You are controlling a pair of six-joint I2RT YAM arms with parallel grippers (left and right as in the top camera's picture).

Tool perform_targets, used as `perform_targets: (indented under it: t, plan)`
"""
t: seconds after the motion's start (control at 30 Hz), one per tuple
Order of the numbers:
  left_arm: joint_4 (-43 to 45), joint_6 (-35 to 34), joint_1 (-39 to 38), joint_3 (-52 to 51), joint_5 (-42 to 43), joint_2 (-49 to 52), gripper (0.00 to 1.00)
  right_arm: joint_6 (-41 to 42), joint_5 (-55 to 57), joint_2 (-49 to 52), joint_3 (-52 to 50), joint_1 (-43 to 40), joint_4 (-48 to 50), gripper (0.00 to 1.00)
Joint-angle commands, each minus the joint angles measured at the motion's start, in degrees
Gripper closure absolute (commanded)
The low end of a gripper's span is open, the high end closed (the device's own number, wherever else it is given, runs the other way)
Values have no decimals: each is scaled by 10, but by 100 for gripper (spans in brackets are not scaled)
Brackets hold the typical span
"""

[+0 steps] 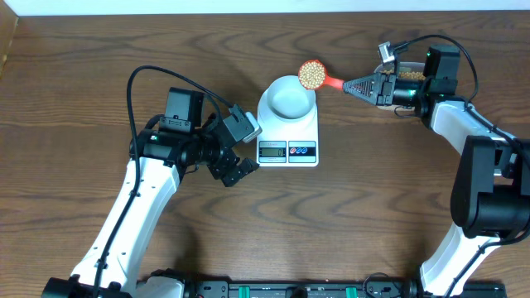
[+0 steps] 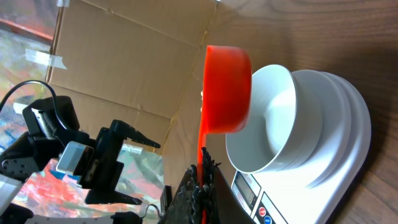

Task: Scoop item into bowl and weigh 50g on scale
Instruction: 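Tilt the scoop with the right gripper to pour soybeans into the bowl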

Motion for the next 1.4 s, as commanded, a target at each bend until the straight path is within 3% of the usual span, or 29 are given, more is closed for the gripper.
perform_targets:
  t: [0.0,1.37]
  plan:
    - [0,4,2,13,8,0,5,-19,-9,3,3,4,1,99]
    - [0,4,2,13,8,0,5,-74,17,3,3,28,1,99]
